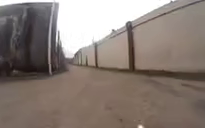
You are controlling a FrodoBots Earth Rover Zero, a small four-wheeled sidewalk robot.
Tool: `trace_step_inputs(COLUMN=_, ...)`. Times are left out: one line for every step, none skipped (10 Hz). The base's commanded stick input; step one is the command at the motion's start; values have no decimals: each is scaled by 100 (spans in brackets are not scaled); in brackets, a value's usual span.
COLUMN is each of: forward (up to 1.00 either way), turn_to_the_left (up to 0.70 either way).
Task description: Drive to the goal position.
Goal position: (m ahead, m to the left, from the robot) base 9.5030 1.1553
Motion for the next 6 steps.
trace_step_inputs(forward=30, turn_to_the_left=0)
trace_step_inputs(forward=30, turn_to_the_left=0)
trace_step_inputs(forward=30, turn_to_the_left=0)
trace_step_inputs(forward=30, turn_to_the_left=0)
trace_step_inputs(forward=30, turn_to_the_left=0)
trace_step_inputs(forward=30, turn_to_the_left=0)
